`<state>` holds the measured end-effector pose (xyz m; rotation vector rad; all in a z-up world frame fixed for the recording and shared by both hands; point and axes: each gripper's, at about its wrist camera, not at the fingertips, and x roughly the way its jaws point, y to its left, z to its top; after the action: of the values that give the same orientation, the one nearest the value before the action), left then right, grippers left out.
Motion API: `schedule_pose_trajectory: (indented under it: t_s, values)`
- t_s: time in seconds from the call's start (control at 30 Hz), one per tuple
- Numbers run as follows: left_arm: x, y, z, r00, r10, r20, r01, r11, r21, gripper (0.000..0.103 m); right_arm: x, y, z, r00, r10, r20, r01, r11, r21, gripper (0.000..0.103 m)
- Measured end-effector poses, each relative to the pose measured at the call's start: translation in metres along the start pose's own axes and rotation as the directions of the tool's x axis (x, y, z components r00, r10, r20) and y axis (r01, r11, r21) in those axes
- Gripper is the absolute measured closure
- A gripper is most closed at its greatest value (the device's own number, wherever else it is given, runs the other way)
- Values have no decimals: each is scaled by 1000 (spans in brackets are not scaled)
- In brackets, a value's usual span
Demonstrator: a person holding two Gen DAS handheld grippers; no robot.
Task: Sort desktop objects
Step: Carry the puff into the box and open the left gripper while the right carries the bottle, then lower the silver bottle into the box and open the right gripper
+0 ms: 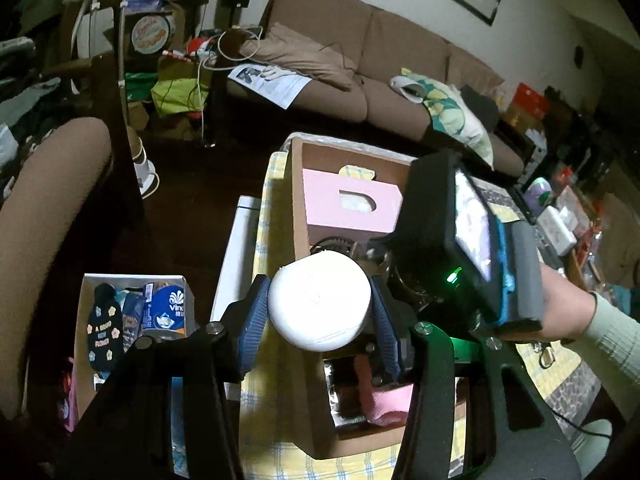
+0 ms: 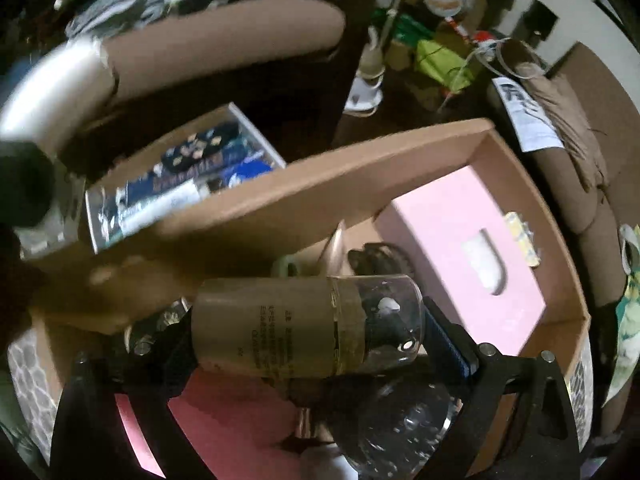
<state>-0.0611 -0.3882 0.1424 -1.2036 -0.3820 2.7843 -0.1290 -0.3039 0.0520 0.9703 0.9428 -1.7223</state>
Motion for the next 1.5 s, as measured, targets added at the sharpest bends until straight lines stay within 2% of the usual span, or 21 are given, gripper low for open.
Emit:
schedule_pose_trajectory:
  t_s: [0.17, 0.33, 0.5, 0.67, 0.83, 0.9, 0.97, 1.03, 1.1, 1.2, 1.37, 1.5]
  values:
    - [9, -11, 2, 1000, -13, -18, 13, 1000, 27, 56, -11, 7, -10, 999, -35, 14, 36, 998, -58, 3]
    - [34, -29, 13, 998, -20, -57, 23, 999, 48, 56, -53, -15, -32, 994, -58, 95, 56, 998, 24, 3]
    - [72, -60, 25, 993, 46, -110, -30, 989, 143, 56, -101, -37, -67, 983, -60, 176, 31, 986, 164, 3]
    - [114, -78, 22, 971, 170, -171, -124, 961, 248, 56, -129, -45, -103, 973, -70, 221, 13, 968, 251, 3]
    - [127, -71, 13, 954, 229, -193, -179, 953, 245, 56, -134, -44, -128, 973, -66, 221, 2, 960, 278, 3]
    - [123, -69, 12, 957, 219, -188, -172, 956, 238, 55, -133, -42, -137, 974, -62, 216, -2, 959, 284, 3]
    - [113, -70, 10, 958, 223, -180, -180, 957, 228, 43, -130, -41, -141, 975, -58, 215, -7, 957, 289, 3]
    - [104, -69, 12, 965, 200, -170, -162, 964, 213, 35, -130, -39, -144, 974, -53, 220, -16, 954, 299, 3]
    - [92, -70, 13, 968, 198, -155, -165, 965, 202, 30, -131, -37, -147, 973, -49, 225, -24, 949, 313, 3]
    - [73, -71, 13, 974, 185, -133, -161, 971, 176, 27, -137, -34, -151, 971, -50, 234, -32, 941, 337, 3]
    - [37, -79, 7, 984, 153, -91, -139, 979, 146, 12, -155, -25, -162, 966, -60, 250, -41, 925, 379, 3]
    - [15, -95, -5, 988, 135, -72, -122, 980, 158, 0, -171, -20, -177, 960, -78, 268, -47, 902, 429, 2]
